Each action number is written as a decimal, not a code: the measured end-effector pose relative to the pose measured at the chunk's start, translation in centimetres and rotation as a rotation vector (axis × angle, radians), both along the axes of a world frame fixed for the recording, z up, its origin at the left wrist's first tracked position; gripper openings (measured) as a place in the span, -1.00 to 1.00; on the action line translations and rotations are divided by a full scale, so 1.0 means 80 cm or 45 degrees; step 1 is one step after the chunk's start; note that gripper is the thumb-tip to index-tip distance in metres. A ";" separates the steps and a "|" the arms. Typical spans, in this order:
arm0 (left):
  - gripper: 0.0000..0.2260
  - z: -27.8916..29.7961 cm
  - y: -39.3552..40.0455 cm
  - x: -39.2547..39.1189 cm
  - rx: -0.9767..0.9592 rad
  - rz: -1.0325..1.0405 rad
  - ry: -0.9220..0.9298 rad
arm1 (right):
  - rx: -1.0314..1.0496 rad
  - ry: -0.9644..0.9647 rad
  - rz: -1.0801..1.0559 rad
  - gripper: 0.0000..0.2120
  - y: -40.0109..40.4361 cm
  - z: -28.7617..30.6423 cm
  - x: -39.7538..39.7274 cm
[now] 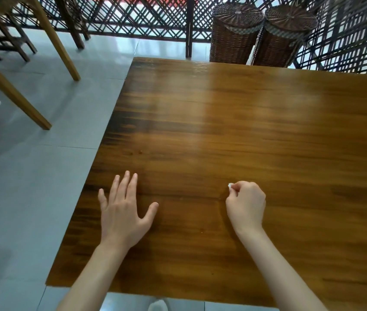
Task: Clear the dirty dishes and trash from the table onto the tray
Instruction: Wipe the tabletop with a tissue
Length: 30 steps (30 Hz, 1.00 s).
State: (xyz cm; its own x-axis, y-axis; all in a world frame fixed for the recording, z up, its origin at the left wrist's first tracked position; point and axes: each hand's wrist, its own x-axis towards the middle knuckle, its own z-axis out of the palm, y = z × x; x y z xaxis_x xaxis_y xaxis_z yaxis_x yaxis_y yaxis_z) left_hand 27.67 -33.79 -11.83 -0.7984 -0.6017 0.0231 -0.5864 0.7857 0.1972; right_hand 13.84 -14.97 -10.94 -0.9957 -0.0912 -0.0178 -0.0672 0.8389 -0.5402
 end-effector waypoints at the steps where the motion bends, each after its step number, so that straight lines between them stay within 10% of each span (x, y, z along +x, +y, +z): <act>1: -0.26 -0.001 -0.008 0.004 0.003 0.003 -0.002 | 0.008 -0.004 0.008 -0.82 -0.013 0.000 0.010; 30: -0.17 -0.024 -0.110 -0.004 0.030 -0.102 -0.062 | -0.102 0.046 0.527 -0.79 -0.282 0.007 -0.013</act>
State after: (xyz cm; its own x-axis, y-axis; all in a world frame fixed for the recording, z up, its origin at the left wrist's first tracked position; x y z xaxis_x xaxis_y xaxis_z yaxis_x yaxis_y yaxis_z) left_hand 27.37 -42.59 -13.72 -0.8438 -0.5357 -0.0302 -0.5311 0.8260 0.1888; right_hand 12.80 -37.55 -10.36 -0.8745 -0.4834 0.0398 -0.4097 0.6923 -0.5940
